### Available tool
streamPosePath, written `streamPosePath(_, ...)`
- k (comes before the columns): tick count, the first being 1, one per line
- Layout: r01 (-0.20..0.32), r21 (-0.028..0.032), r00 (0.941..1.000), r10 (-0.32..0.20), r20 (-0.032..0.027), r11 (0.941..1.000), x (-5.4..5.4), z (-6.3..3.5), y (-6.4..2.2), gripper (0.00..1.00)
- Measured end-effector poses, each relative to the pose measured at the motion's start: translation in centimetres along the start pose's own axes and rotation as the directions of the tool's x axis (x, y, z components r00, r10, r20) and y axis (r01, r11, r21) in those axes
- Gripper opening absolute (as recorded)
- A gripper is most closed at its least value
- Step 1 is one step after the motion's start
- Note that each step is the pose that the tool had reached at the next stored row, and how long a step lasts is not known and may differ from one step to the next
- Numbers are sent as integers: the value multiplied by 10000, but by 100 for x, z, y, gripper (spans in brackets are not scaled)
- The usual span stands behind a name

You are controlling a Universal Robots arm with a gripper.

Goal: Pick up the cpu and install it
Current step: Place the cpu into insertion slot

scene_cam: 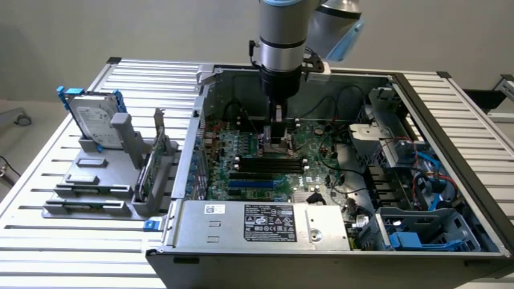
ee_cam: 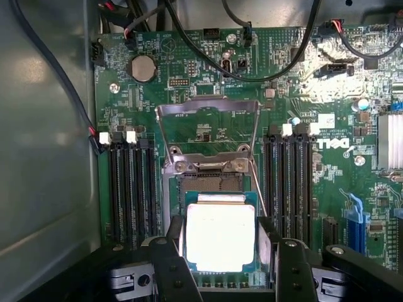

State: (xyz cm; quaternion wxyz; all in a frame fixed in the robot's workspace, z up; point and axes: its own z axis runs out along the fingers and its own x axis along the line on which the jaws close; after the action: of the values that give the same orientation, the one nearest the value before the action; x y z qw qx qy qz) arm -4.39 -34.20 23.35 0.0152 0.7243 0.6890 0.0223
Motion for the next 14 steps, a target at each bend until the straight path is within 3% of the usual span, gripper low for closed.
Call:
streamPosePath(3, -19, 7, 9999, 19, -157, 10000, 0, 17, -1, 55)
streamPosePath(6, -24, 12, 9997, 24, -260, 10000, 0, 48, -3, 55)
streamPosePath(9, -26, 14, 9996, 27, -295, 10000, -1, 97, -5, 55)
streamPosePath(14, -26, 14, 9995, 27, -299, 10000, -2, 187, -9, 55)
